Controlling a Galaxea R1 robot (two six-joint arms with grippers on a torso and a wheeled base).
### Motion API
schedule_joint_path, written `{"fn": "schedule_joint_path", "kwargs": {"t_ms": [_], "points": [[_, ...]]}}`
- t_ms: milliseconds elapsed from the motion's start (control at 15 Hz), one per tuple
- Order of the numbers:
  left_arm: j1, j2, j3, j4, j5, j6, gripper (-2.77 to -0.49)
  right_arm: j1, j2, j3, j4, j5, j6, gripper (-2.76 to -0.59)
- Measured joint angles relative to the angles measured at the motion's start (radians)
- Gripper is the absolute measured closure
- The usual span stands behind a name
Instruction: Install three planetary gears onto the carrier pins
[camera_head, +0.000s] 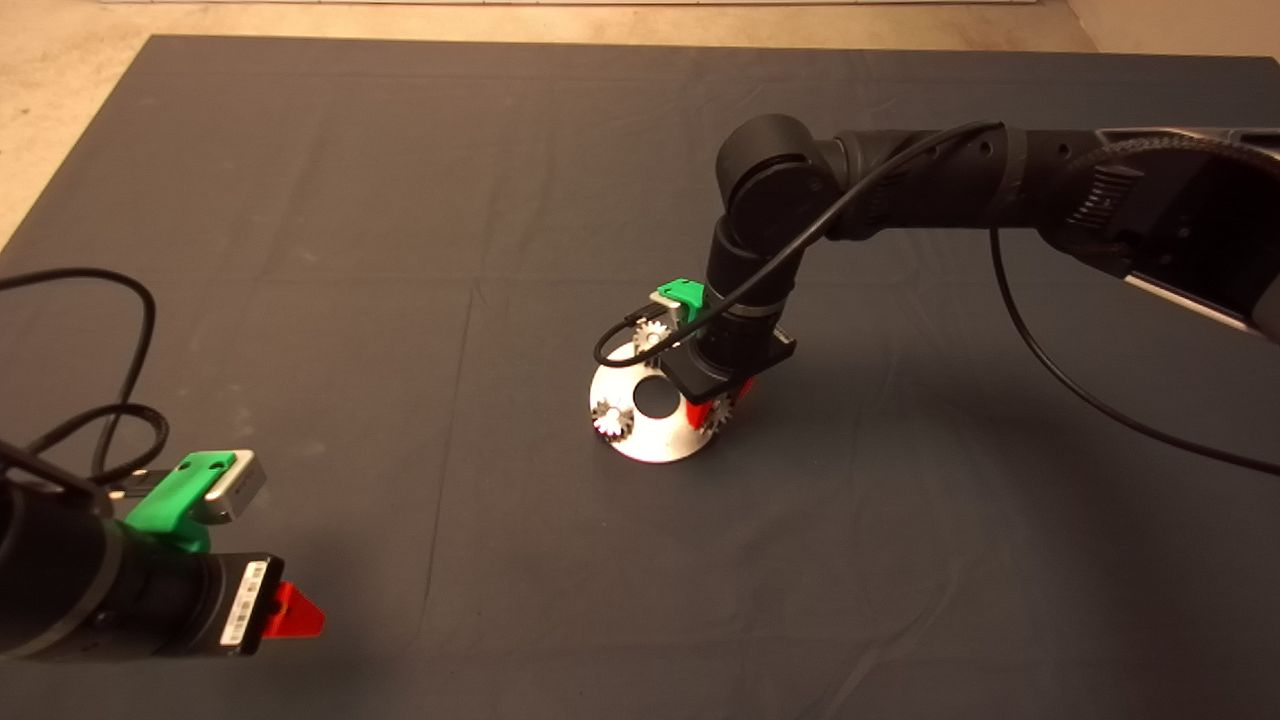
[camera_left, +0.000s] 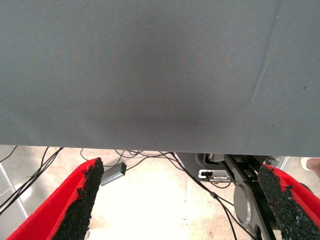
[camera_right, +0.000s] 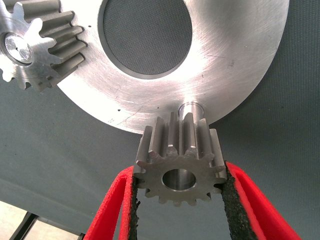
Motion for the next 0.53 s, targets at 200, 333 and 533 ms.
{"fn": "schedule_joint_path", "kwargs": {"t_ms": [200, 333, 533], "points": [[0.0, 0.0, 0.001, 0.0, 0.0, 0.0, -2.19, 0.0, 0.0, 0.0, -0.002, 0.0, 0.0, -0.95], [0.0, -0.002, 0.003, 0.0, 0.0, 0.0, -2.19, 0.0, 0.0, 0.0, -0.005, 0.0, 0.0, -0.95], [0.0, -0.002, 0.004, 0.0, 0.0, 0.0, -2.19, 0.0, 0.0, 0.0, -0.005, 0.0, 0.0, -0.95]]}}
